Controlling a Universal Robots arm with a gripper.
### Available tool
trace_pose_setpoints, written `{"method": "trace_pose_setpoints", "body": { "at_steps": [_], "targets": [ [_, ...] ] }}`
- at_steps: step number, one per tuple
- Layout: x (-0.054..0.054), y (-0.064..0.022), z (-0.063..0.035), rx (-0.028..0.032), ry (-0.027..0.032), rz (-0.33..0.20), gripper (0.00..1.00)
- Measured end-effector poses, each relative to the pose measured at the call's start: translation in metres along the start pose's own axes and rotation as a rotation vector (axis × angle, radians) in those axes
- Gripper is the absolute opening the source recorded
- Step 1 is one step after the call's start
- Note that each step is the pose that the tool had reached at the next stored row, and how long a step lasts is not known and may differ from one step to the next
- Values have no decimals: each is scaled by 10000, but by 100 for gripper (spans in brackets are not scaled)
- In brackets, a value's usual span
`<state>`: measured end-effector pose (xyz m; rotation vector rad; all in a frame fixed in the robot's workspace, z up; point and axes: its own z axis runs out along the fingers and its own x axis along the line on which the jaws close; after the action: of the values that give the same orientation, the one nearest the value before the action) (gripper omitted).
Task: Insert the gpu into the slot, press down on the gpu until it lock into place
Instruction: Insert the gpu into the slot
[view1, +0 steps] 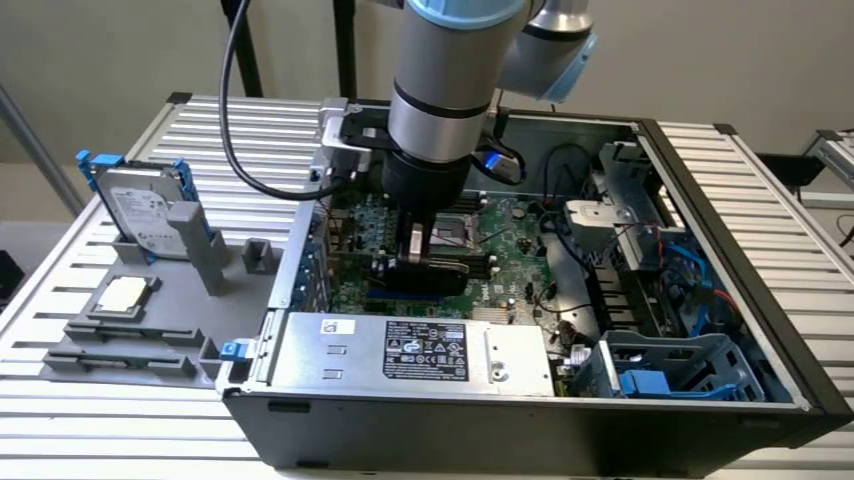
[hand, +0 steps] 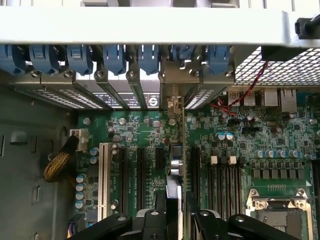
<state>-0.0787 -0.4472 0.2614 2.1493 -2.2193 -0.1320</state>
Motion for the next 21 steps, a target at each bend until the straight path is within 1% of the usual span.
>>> {"method": "trace_pose_setpoints", "body": {
  "at_steps": [4, 6, 10, 14, 17, 18, 21],
  "targets": [
    [0, -5, 13, -7, 1, -11, 26],
    [0, -8, 19, -23, 2, -16, 26],
    [0, -13, 26, -77, 3, -18, 26],
    [0, -20, 26, -149, 3, -17, 26],
    [-2, -27, 4, -202, 2, -16, 26],
    [-2, -29, -8, -215, 7, -15, 26],
    [-3, -32, -10, -216, 2, -14, 26]
  ]
}}
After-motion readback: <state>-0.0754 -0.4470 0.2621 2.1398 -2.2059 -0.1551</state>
